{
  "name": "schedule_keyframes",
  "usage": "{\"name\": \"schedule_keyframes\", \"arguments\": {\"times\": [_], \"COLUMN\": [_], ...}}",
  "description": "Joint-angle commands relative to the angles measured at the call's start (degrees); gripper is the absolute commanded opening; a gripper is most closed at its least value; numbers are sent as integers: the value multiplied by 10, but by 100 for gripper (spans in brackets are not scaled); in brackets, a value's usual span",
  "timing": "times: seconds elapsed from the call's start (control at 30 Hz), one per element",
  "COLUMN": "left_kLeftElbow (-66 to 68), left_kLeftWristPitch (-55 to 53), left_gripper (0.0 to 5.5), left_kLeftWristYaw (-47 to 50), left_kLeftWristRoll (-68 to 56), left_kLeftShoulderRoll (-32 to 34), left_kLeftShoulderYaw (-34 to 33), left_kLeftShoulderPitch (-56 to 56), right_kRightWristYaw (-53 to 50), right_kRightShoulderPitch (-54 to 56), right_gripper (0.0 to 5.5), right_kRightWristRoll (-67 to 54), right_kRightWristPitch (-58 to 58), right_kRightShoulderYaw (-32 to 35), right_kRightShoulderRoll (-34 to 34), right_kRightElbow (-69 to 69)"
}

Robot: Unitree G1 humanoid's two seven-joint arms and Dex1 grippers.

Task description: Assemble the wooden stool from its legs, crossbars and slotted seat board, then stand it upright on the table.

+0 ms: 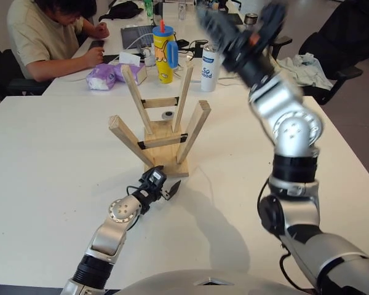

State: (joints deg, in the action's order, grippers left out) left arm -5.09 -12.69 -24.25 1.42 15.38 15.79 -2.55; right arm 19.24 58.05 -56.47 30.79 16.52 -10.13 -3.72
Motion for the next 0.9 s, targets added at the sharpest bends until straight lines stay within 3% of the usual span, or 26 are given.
{"name": "schedule_keyframes", "arguments": {"times": [0.03,0.1,0.17,0.23,0.43,0.57,0.73,0.9], "left_kLeftElbow": [52,53,54,56,74,64,-65,-214], "left_kLeftWristPitch": [-45,-47,-48,-48,-40,-7,80,162], "left_gripper": [417,417,417,417,417,417,417,417], "left_kLeftWristYaw": [0,0,-2,-1,0,12,3,-2], "left_kLeftWristRoll": [6,7,7,6,5,1,-66,-80], "left_kLeftShoulderRoll": [5,2,0,-1,0,-7,-18,14], "left_kLeftShoulderYaw": [8,10,12,12,5,-7,-60,-96], "left_kLeftShoulderPitch": [-36,-33,-25,-23,-22,-15,-44,-214], "right_kRightWristYaw": [-53,-112,-105,-96,-68,-60,-99,-175], "right_kRightShoulderPitch": [-9,-134,-293,-380,-229,-190,-238,-353], "right_gripper": [372,372,372,372,372,372,372,372], "right_kRightWristRoll": [1,81,131,174,183,183,180,214], "right_kRightWristPitch": [53,143,216,225,88,26,10,30], "right_kRightShoulderYaw": [-29,-142,-274,-341,-216,-144,-90,-74], "right_kRightShoulderRoll": [13,20,-5,-27,-25,-24,4,13], "right_kRightElbow": [9,55,78,78,45,62,22,-76]}}
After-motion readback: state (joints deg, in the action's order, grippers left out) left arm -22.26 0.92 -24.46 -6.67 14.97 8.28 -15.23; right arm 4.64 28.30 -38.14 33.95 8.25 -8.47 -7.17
